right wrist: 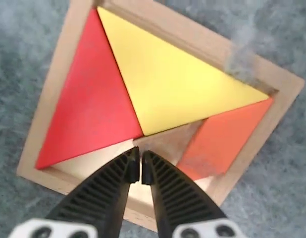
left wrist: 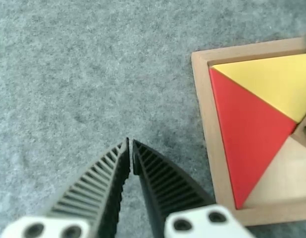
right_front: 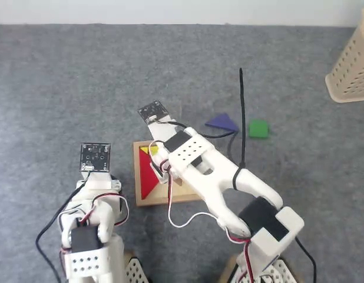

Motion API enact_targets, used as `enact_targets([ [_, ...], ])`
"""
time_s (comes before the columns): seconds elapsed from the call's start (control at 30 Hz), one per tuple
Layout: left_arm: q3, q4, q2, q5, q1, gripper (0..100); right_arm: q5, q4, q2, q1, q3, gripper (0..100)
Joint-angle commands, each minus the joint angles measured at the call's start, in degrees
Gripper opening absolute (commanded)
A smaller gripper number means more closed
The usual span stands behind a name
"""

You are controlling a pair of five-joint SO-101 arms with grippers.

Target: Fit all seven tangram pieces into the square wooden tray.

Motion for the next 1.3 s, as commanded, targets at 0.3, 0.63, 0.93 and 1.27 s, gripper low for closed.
enact_targets([
  [0.3,-0.31,0.09,-0.44,-0.26,-0.18,1,3.34,-1.19,1.01,6.9,-3.25,0.7],
  [0.63,-0.31,0.09,-0.44,-0.26,-0.18,1,3.52,-1.01,-0.48,7.34,-7.03,0.7],
  [0.93,-0.31,0.09,-0.44,-0.26,-0.18,1,3.52,9.89,-17.89,14.11,-5.89,0.7],
  [1.27,-0.31,0.09,-0.44,-0.26,-0.18,1,17.67,18.42,-24.31,40.66,-1.93,1.2],
])
